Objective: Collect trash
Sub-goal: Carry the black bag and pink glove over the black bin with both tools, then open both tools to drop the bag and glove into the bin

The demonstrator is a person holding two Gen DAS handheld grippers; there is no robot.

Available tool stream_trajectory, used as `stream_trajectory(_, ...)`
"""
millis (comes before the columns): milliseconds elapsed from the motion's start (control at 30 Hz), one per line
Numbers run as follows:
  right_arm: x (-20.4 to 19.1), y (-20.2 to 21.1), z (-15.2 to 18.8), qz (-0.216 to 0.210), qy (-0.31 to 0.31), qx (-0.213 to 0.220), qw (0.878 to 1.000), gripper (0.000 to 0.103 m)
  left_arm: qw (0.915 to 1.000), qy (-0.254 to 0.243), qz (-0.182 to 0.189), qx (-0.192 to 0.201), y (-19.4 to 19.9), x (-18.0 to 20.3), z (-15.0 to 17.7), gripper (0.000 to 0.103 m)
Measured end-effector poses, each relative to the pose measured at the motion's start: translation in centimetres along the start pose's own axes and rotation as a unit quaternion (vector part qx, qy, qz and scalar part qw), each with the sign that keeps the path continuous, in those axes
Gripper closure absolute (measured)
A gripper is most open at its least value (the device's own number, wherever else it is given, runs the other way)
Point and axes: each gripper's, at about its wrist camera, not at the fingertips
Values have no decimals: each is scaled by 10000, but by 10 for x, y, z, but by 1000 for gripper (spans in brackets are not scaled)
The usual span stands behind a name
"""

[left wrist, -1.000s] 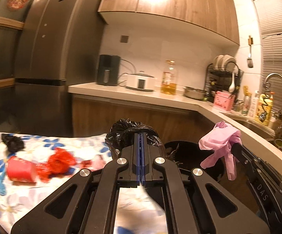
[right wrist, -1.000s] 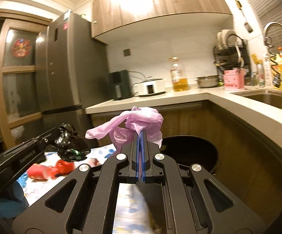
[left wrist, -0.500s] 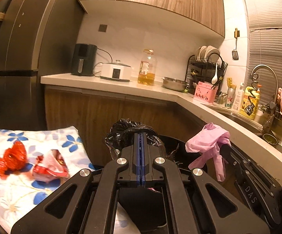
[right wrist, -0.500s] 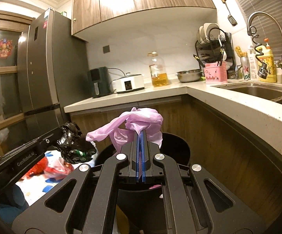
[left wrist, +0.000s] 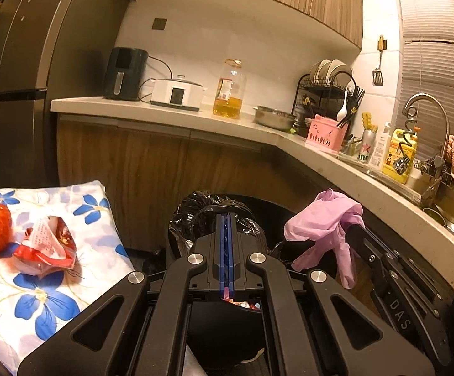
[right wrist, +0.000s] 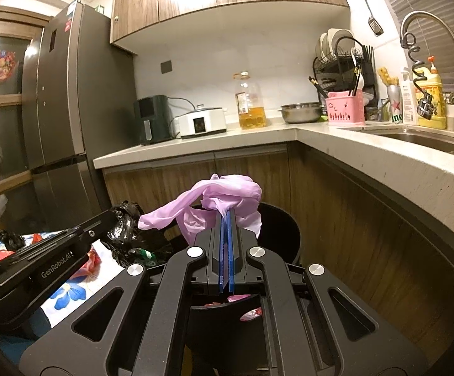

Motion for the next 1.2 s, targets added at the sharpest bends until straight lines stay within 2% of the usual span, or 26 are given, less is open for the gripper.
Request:
stream_trajectory(433,0,-11,10,38,59,-176,9998,100,9996,72,87,-257,-15,-3,14,99)
stream_trajectory(500,1,-12,11,54,61,-189,9998,100,9994,90,85,-308,-17,-4,15,84)
stream_trajectory(567,1,-14,12,65,65,-215,9997,100,9992,137,106,-353,-18,-5,17,74)
stream_trajectory(633,2,-15,14,91,75,-239,9996,100,9992,120,87,-379,-19,-6,18,69)
stream_trajectory(700,3,-16,14,102,71,-268,9996,100,9992,128,83,-371,-18,-7,18,57)
stream_trajectory(767,4,-17,15,136,81,-296,9994,98,9992,152,76,-349,-17,-9,17,54)
stream_trajectory(867,6,-18,17,170,79,-317,9993,94,9994,147,-6,-300,-14,-11,14,42)
stream_trajectory(1000,9,-18,18,215,44,-324,9992,75,9994,-17,-250,-241,-9,-13,10,32)
stream_trajectory(1167,12,-15,17,259,-24,-315,9992,63,9974,-116,-681,-226,-1,-22,7,23)
stream_trajectory(1200,13,-13,17,258,-49,-296,9992,60,9967,-127,-770,-237,0,-24,6,18)
Point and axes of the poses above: each gripper's, at about its wrist camera, not at the fingertips, and y roughly against the way its jaws point, x to its right, z to its underside, and after that the axes turned 10 degrees about x, right-handed
